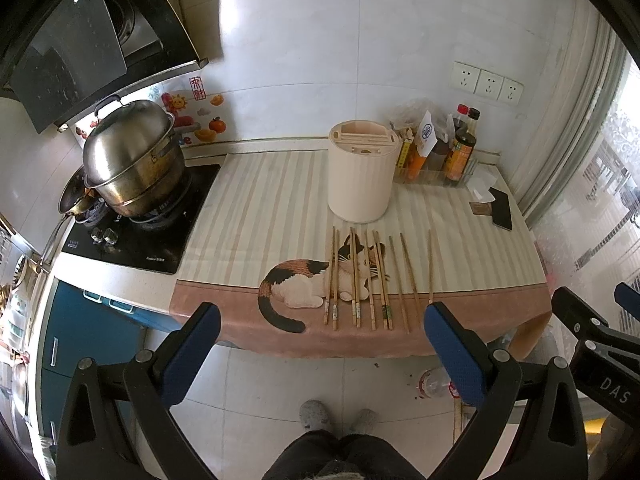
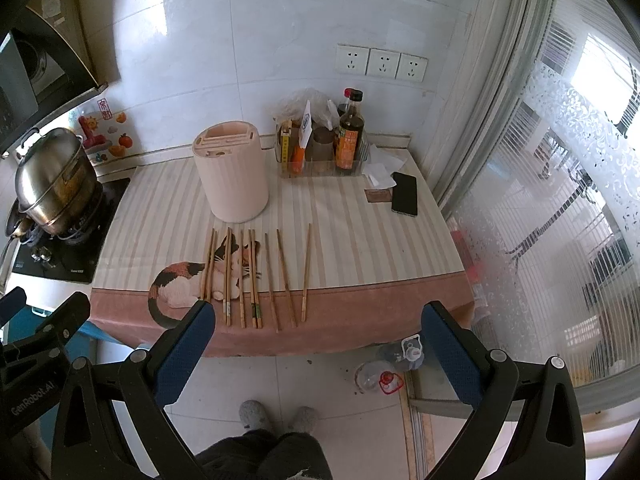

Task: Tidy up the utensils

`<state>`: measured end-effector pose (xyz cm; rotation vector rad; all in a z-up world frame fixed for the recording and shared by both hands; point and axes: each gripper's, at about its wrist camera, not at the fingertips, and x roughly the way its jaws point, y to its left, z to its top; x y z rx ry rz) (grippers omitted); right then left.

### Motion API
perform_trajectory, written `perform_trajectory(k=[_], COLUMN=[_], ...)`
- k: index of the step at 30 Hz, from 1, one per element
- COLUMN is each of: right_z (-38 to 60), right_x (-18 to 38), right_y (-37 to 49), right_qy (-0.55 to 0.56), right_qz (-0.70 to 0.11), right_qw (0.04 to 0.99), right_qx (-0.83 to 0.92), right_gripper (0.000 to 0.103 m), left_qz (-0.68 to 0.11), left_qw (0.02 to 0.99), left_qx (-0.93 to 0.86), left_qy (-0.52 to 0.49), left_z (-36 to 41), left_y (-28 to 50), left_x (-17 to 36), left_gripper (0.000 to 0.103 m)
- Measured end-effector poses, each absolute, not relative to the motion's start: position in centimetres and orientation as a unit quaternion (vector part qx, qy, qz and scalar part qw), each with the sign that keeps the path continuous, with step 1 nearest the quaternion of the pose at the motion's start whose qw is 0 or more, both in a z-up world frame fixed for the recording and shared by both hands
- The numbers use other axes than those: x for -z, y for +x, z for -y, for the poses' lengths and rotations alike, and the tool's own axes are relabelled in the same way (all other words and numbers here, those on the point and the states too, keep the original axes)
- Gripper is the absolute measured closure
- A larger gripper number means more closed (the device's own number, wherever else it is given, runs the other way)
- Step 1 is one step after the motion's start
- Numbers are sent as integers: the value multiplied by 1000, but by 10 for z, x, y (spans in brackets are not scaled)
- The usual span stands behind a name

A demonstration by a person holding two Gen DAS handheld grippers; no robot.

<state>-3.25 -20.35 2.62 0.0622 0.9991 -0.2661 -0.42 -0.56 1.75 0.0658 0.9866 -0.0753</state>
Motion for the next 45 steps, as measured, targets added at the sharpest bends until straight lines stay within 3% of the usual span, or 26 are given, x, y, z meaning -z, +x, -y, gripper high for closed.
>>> perform_trajectory(k=[15,20,26,29,31,32,34,36,38,45], right_z=[215,222,230,236,239,240,244,245,244,241], right_x=[-19,16,86,126,153,165,189,213,236,283], right_y=[-22,7,57,83,100,108,123,138,152,189], right_qy=[47,47,58,71,81,87,102,115,116,116], right_qz=[-463,-454,-493,-519,-537,-546,-565,-583,-599,-646], right_qw=[879,884,862,847,835,829,815,800,788,748], right_qx=[106,100,102,92,88,87,83,80,83,104], right_gripper=[0,0,0,8,21,24,36,38,40,42], left_qz=[-436,-438,-491,-530,-564,-585,-607,-632,-649,-687], left_qw=[900,898,869,847,825,811,794,775,759,721], left_qx=[-1,-36,-42,-30,-16,0,15,28,44,90], left_qy=[15,33,46,36,24,16,9,12,13,6], left_z=[13,8,0,-5,-7,-8,-8,-6,-3,5], left_y=[7,40,100,133,158,173,191,210,226,248], left_x=[6,44,116,156,186,204,229,259,285,322], left_gripper=[0,0,0,0,2,5,22,49,65,66])
